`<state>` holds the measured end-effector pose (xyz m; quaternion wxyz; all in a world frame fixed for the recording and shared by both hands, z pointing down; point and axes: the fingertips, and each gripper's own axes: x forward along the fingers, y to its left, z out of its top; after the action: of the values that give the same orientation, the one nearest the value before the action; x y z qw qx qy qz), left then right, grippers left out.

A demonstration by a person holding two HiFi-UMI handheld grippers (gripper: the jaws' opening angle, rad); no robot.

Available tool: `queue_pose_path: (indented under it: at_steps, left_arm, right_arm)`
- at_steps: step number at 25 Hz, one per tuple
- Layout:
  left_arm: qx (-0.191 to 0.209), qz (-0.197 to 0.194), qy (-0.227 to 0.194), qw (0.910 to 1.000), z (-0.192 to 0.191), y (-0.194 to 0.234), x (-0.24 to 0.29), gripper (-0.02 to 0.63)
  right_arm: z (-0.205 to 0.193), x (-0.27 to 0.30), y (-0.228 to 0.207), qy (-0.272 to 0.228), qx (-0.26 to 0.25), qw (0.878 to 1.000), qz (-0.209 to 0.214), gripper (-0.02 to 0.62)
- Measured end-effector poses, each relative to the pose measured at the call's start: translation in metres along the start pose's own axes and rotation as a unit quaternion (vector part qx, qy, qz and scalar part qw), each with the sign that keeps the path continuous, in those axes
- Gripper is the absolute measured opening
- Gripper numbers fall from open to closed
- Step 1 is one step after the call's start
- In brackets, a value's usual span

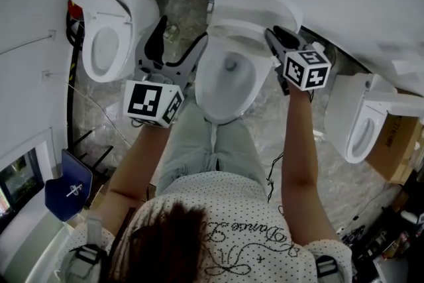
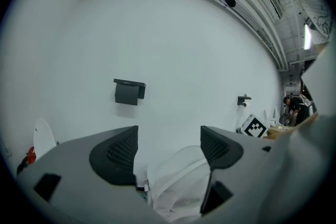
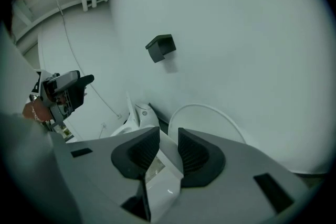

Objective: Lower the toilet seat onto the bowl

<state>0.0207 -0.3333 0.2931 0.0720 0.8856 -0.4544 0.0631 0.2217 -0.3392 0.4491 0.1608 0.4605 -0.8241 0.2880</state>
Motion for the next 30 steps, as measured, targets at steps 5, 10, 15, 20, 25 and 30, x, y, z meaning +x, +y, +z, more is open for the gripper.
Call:
queue_pose_path:
  at_steps: [5, 10, 15, 20, 25, 30]
  left_arm:
    - [-0.015, 0.036, -0.007, 0.9992, -0.007, -0.013, -0.028, 0.368]
    - [-0.018, 0.057, -0.009, 0.9982, -0.017, -0.039, -0.055, 0.368]
    - [-0.019, 0.084, -0.004, 0.9963, -0.021, -0.055, -0.082, 0.368]
    - [-0.015, 0.103, 0.000, 0.9946, -0.021, -0.056, -0.109, 0.368]
    - [-0.017, 0.103, 0.001, 0.9945, -0.029, -0.051, -0.136, 0.368]
    - [-0.018, 0.076, -0.007, 0.9969, -0.031, -0.051, -0.157, 0.368]
  right_arm:
    - [-0.021, -0.008, 0.027, 0.025, -0.022, 0.999, 0.033, 0.132]
    - [-0.043, -0.020, 0.048, 0.050, -0.044, 0.996, 0.056, 0.153]
    - [-0.063, -0.026, 0.066, 0.066, -0.051, 0.993, 0.083, 0.170]
    - [-0.079, -0.030, 0.081, 0.080, -0.053, 0.991, 0.096, 0.167]
    - [-0.099, -0.032, 0.100, 0.101, -0.058, 0.989, 0.096, 0.170]
    - [-0.124, -0.043, 0.114, 0.104, -0.066, 0.990, 0.064, 0.176]
